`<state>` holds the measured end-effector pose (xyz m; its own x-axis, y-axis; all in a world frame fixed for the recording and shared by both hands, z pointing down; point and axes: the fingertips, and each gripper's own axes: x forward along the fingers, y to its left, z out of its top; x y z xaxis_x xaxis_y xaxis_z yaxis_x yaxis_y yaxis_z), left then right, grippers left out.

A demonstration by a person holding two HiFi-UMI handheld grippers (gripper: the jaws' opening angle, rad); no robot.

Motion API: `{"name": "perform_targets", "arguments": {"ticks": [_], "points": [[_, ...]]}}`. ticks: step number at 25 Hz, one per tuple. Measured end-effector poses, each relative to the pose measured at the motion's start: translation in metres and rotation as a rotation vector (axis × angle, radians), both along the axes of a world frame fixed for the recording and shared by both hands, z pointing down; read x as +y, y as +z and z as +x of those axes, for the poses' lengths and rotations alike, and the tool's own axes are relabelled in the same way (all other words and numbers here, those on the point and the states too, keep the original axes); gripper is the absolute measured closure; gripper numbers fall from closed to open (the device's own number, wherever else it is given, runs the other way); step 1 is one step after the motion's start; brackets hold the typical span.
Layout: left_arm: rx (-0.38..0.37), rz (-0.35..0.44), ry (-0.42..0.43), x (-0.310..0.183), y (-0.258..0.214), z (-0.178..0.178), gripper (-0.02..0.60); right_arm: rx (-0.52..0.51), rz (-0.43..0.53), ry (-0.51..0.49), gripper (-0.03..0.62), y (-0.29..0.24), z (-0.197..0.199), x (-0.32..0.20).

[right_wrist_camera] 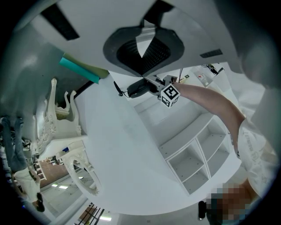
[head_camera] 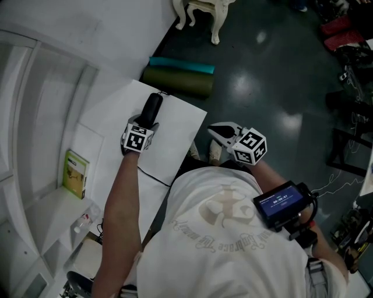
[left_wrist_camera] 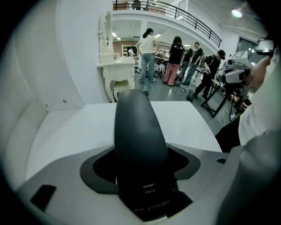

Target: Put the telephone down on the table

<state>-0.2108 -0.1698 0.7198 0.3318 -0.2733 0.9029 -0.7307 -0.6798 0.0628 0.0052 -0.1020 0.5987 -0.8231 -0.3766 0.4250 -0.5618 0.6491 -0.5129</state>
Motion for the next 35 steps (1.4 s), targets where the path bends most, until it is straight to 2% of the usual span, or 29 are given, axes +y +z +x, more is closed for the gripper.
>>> {"name": "perform_targets", "arguments": {"ticks": [8,14,19,22,27,35], "points": [[0.042,0.066,-0.038,-0.004,-0.014,-0.003,0.245,-0.003,0.009,0.002,0.579,-0.002,0.001,0.005],[0.065,0.086,-0.058,0.000,-0.026,-0.002,0.229,0.003,0.013,0.002,0.579,-0.005,0.006,0.015],[0.012,0.138,-0.089,0.000,-0.036,-0.023,0.177,-0.014,0.025,-0.012,0.579,-0.006,-0.001,0.012],[0.005,0.157,-0.109,0.005,-0.042,-0.029,0.170,-0.018,0.030,-0.033,0.579,-0.007,-0.004,0.015],[0.058,0.177,-0.146,0.017,-0.058,-0.024,0.172,-0.024,0.044,-0.057,0.579,-0.012,-0.008,0.017],[0.163,0.273,-0.208,0.039,-0.108,-0.005,0.173,-0.041,0.094,-0.109,0.579,-0.027,-0.020,0.013]]}}
